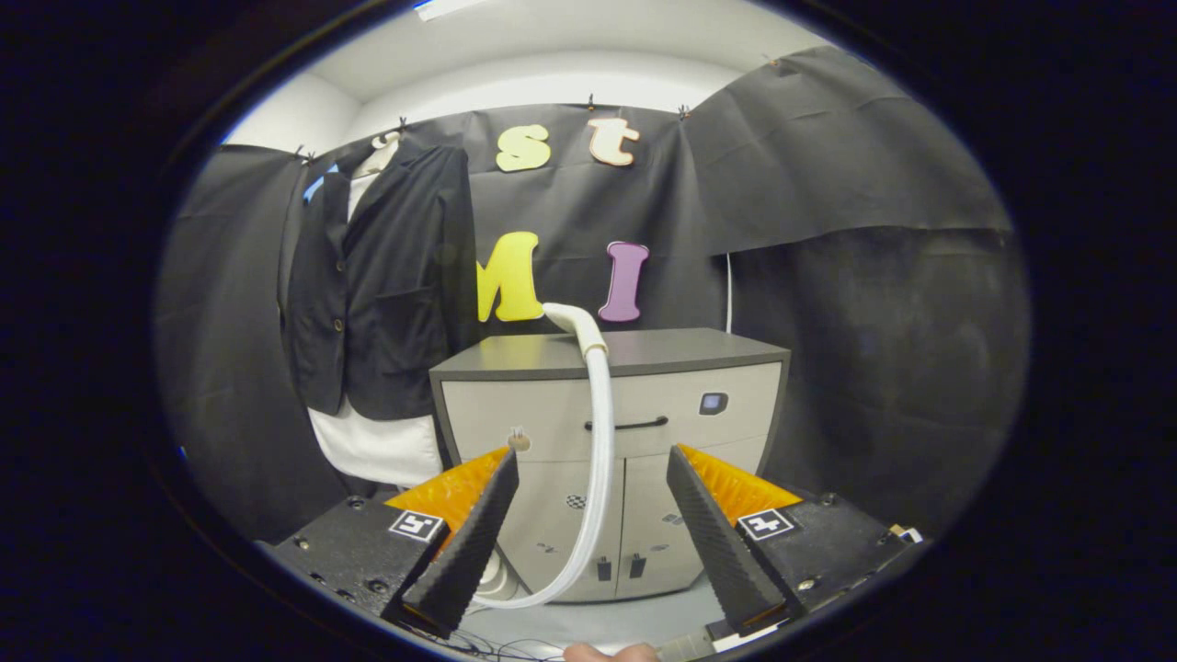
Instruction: Iron the clothes twice with a garment steamer, once on the left side and once on the right side.
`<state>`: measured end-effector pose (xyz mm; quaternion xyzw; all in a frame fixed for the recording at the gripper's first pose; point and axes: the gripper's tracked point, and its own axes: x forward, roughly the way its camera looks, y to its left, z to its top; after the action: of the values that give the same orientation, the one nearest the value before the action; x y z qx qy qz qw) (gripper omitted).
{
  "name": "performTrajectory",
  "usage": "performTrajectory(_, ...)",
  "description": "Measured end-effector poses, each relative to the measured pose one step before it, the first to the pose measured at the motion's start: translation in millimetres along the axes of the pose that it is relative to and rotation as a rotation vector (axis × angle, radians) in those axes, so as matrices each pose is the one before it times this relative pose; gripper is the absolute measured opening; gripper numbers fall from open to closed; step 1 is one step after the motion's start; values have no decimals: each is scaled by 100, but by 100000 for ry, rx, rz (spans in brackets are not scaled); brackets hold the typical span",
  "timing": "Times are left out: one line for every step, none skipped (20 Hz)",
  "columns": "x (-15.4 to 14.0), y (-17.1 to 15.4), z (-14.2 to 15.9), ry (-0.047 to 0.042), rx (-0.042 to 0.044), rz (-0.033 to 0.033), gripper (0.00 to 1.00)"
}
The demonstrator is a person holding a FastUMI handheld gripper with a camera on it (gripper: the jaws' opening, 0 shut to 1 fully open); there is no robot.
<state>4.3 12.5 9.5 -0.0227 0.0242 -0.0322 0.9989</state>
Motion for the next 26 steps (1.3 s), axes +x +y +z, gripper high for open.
performTrajectory(12, 227, 201, 168, -132, -1103, 100)
performTrajectory(-24, 330, 396, 70, -427, -948, 100)
performTrajectory(-22, 341, 386, -278, -727, -1027, 100)
performTrajectory(-98, 348, 507, 43, -539, -1095, 100)
performTrajectory(-145, 281, 195, 728, -31, -1136, 100)
performTrajectory(171, 293, 344, 453, 383, -537, 100)
performTrajectory(296, 312, 374, 925, 91, -478, 100)
performTrajectory(-6, 218, 293, 1463, -343, -842, 100)
performTrajectory(199, 255, 322, 378, -335, -186, 100)
performTrajectory(194, 144, 431, 210, -881, -53, 100)
performTrajectory(120, 144, 190, 1024, -1457, -93, 100)
performTrajectory(216, 48, 395, 749, -1357, 214, 100)
performTrajectory(479, 32, 624, 378, -1467, 677, 100)
performTrajectory(443, -122, 728, -130, -1185, 990, 100)
performTrajectory(616, -92, 671, -201, -230, 1467, 100)
performTrajectory(748, -118, 595, 494, 650, 1667, 100)
performTrajectory(890, -162, 511, 671, 1319, 2116, 100)
performTrajectory(750, -302, 470, 1640, 892, 1989, 100)
performTrajectory(876, -380, 566, 1481, 696, 1785, 100)
performTrajectory(900, -414, 903, 85, 3, 1761, 100)
performTrajectory(989, -540, 1034, -621, -107, 1350, 100)
performTrajectory(1028, -553, 901, -257, -399, 898, 100)
performTrajectory(1084, -515, 684, 245, -178, 743, 100)
performTrajectory(962, -467, 512, 1271, -149, 1078, 100)
performTrajectory(1236, -348, 524, 1246, -270, 1495, 100)
performTrajectory(934, -313, 646, 1282, 337, 1304, 100)
